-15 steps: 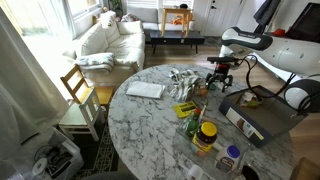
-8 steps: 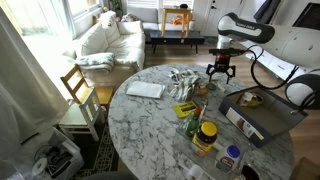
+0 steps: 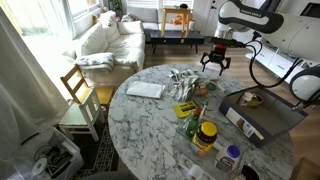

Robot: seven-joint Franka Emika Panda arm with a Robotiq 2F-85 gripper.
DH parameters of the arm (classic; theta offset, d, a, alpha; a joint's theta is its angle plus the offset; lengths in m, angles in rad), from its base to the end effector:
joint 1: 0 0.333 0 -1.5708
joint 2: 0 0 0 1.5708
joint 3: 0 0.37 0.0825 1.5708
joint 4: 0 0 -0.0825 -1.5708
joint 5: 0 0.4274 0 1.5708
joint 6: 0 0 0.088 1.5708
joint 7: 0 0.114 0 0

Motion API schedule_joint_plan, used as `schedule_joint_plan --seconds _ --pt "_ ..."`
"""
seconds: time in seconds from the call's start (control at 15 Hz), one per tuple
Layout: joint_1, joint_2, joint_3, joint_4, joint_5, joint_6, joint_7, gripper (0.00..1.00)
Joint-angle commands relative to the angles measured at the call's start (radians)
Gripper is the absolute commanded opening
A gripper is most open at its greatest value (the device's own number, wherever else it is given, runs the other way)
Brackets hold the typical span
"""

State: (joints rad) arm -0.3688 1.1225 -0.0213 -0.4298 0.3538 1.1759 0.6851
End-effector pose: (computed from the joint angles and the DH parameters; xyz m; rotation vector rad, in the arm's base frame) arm 0.7939 -0.2625 0.3788 -2.4727 1.3384 0.6011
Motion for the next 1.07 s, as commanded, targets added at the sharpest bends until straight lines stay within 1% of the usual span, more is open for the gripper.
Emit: schedule_joint_plan --seconds 0.0,0.13,0.33,0.47,0.6,0.8,1.0 --pt "0.013 -0.033 0.022 -0.033 -0.039 0.026 -0.083 1.00" --pt "0.009 -0.038 0.040 -0.032 -0.012 0.069 -0.047 1.00" --pt "0.008 -0.049 0.061 -0.030 -0.001 0.132 -0.024 1.00" --pt "0.009 -0.061 0.062 -0.029 -0.007 0.171 -0.006 1.00" --pt "0.013 -0.079 0.051 -0.031 -0.027 0.184 0.000 1.00" --pt "0.009 -0.112 0.042 -0.046 -0.047 0.140 -0.001 1.00" --pt "-0.001 -0.134 0.046 -0.061 -0.051 0.067 -0.026 1.00"
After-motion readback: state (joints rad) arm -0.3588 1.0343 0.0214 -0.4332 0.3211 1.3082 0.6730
